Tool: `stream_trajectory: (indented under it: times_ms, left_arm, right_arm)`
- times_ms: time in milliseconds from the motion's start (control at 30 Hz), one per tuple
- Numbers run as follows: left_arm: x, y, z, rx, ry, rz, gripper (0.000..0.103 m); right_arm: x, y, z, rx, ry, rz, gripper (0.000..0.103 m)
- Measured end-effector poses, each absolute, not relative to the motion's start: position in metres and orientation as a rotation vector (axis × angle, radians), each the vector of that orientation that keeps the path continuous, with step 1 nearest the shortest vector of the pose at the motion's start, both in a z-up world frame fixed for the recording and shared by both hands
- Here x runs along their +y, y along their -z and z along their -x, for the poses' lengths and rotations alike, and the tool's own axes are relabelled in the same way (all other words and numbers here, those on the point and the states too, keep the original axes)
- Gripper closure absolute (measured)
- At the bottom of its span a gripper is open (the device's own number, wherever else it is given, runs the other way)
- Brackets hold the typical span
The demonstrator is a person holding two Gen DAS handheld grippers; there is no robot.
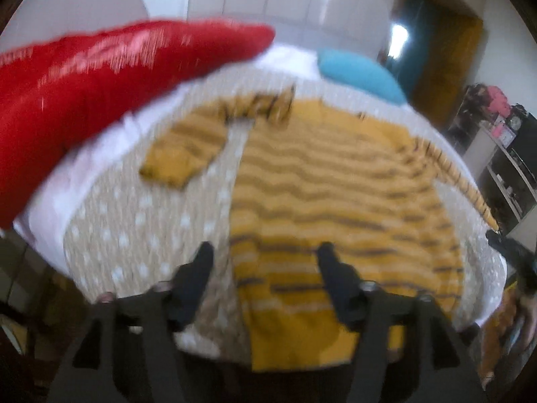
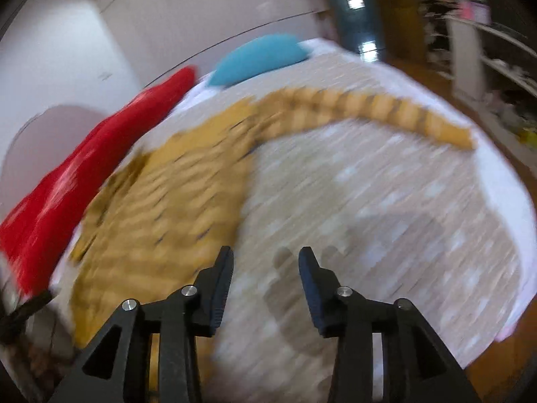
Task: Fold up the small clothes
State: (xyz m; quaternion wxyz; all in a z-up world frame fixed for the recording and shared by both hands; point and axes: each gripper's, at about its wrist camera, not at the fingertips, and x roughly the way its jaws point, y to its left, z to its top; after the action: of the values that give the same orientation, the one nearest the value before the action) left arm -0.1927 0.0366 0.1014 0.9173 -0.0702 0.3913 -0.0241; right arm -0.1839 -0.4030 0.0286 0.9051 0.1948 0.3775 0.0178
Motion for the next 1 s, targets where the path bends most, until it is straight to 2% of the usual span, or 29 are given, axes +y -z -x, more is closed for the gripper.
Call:
stream_trajectory:
  times_ms: [167,300,367,400,567,633,667,767,1000]
  left_arm:
    - [0.016,-0.096,0.173,0.847,0.116,0.117,0.032]
    - [0.002,-0.081,0.154,0.918,0.105,0.089,0.032]
    - [-0.003,-0.077,0.146,0.933,0.096,0.087,0.032]
    - [-0.004,-0.075,0.143,0.935,0.091,0.085,0.032]
    - [-0.005,-0.073,0.125,0.955,0.055,0.115,0.032]
    - [-0.007,-0.069,0.117,0.968,0.056,0.133,0.032]
    - [-0.009,-0.069,0.115,0.97,0.057,0.135,0.032]
    - [-0.017,-0.062,0.106,0.981,0.072,0.127,0.032]
    - [-0.028,-0.045,0.094,1.046,0.12,0.155,0.032]
  right_arm:
    - [-0.482,-0.02,0.131,0.778,0.169,-0.423,0.059]
    - [-0.52,0.002,0.074,0.869,0.175,-0.476,0.059]
    - [-0.529,0.013,0.044,0.929,0.183,-0.452,0.062]
    - [-0.535,0.015,0.03,0.94,0.199,-0.431,0.066]
    - [-0.587,-0.02,-0.027,0.82,0.389,-0.422,0.063]
    - [-0.607,-0.035,-0.032,0.789,0.451,-0.437,0.05]
    - [-0.612,-0.04,-0.032,0.779,0.453,-0.44,0.049]
    - [-0.618,-0.048,-0.006,0.732,0.358,-0.519,0.047]
    - [-0.615,-0.01,0.034,0.76,0.209,-0.722,0.046]
